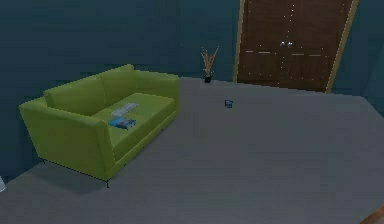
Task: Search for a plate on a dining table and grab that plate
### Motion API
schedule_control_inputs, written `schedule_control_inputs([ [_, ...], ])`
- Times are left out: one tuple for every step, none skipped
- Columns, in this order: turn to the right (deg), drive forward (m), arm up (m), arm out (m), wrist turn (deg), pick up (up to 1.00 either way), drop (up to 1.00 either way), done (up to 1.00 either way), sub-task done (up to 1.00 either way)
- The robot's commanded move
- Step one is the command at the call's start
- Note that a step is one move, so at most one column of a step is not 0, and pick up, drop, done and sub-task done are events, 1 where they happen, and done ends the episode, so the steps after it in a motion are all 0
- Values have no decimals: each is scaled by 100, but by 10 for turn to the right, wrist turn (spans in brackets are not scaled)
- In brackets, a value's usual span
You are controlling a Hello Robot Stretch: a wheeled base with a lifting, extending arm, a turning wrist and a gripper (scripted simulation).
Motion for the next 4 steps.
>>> schedule_control_inputs([
  [0,0,0,22,0,0,0,0,0],
  [0,0,0,0,450,0,0,0,0],
  [0,0,0,0,450,0,0,0,0],
  [0,0,0,0,450,0,0,0,0],
])
